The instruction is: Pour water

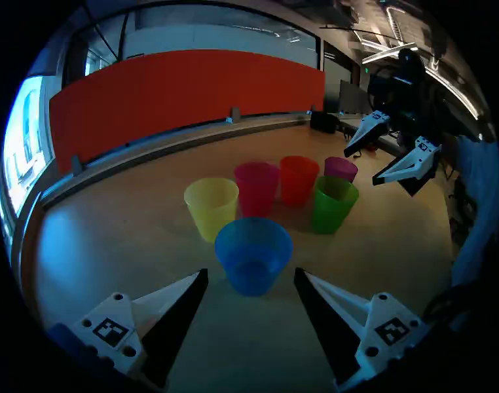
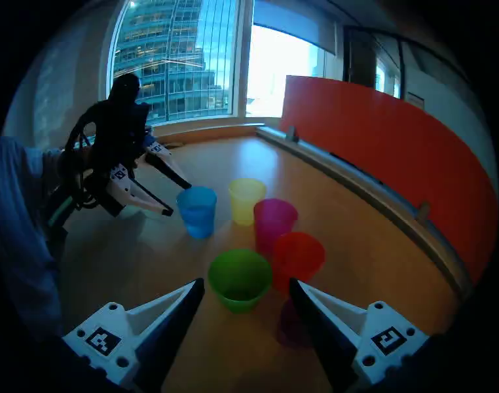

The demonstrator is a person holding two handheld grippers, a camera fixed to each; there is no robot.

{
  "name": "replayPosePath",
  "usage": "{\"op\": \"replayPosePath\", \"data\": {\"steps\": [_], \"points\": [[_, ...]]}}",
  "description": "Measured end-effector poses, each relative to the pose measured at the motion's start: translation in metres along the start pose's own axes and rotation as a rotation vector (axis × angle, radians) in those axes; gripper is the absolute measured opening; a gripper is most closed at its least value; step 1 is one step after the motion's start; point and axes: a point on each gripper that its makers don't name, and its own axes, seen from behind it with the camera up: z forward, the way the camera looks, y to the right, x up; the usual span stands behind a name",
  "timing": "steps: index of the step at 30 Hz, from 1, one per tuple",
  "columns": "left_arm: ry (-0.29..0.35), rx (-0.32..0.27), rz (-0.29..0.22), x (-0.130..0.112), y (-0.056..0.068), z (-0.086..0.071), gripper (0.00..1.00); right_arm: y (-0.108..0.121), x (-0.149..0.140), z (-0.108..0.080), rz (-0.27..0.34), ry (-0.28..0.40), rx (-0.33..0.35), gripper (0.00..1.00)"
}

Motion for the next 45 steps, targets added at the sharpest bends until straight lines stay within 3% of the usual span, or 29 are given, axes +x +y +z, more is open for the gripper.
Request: {"op": "replayPosePath", "data": {"steps": [12, 35, 41, 45], "points": [[-0.024, -0.017, 0.017, 0.001, 0.002, 0.020, 0.98, 0.000, -0.013, 0.014, -0.002, -0.033, 0.006, 1.00], [-0.036, -0.028, 0.023, 0.004, 0.002, 0.041, 0.98, -0.003, -0.017, 0.032, 0.002, -0.056, 0.023, 1.00], [-0.040, -0.031, 0.029, 0.004, 0.002, 0.042, 0.86, -0.004, -0.018, 0.036, 0.000, -0.060, 0.027, 1.00], [-0.041, -0.030, 0.035, 0.004, 0.004, 0.043, 0.85, -0.005, -0.018, 0.039, 0.002, -0.062, 0.030, 1.00]]}}
